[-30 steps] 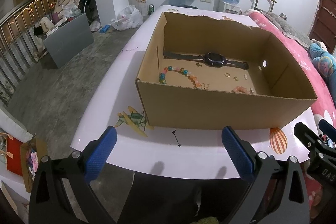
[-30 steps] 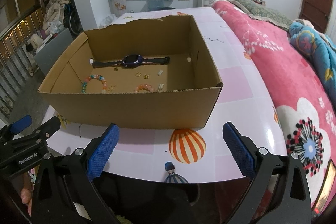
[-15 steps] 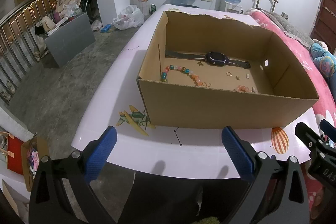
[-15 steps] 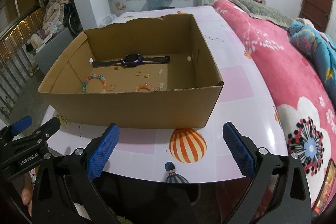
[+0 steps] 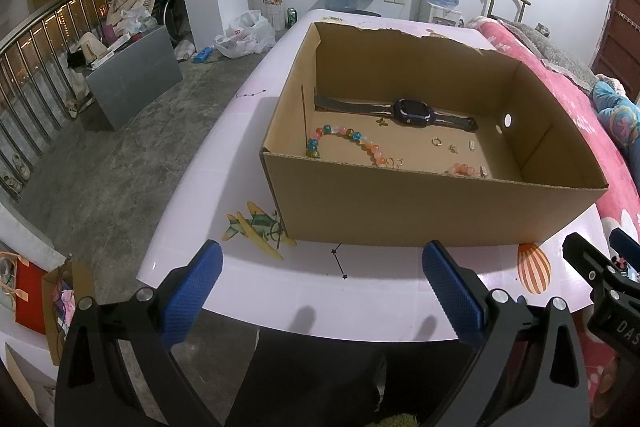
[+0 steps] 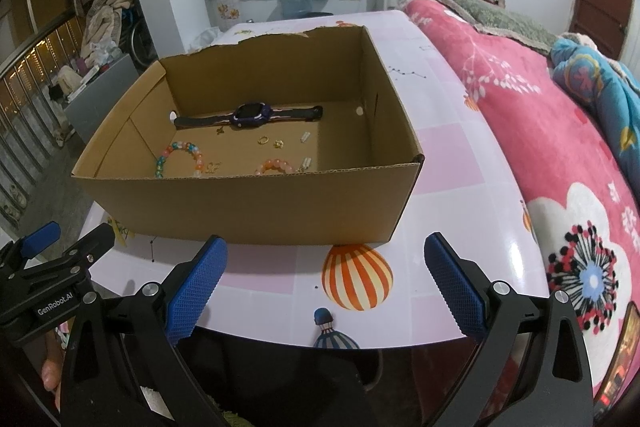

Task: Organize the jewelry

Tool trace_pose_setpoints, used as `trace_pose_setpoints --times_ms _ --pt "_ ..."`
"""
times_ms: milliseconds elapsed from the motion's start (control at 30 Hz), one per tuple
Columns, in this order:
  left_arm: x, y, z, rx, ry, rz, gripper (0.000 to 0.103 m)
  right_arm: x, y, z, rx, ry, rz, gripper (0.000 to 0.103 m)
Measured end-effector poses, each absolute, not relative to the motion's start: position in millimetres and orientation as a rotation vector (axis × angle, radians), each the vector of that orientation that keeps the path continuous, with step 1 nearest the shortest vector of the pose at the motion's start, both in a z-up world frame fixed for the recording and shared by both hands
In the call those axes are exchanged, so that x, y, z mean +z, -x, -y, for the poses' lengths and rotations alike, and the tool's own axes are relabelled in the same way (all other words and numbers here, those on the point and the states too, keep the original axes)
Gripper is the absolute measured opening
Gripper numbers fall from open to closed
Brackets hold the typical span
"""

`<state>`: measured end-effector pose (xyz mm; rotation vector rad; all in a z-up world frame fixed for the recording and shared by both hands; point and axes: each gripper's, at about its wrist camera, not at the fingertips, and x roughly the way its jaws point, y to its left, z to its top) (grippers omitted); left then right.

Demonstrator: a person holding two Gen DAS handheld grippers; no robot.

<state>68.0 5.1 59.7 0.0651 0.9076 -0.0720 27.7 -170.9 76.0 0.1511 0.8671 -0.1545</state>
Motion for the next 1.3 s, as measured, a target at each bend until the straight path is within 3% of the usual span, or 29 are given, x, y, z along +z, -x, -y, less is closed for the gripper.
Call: trace_pose_setpoints --times_ms 1300 --pt "64.0 -66.4 -2.7 -0.062 -0.074 -0.899 0.097 77.1 -29.0 171.5 -0.147 -0.162 -0.87 0.095"
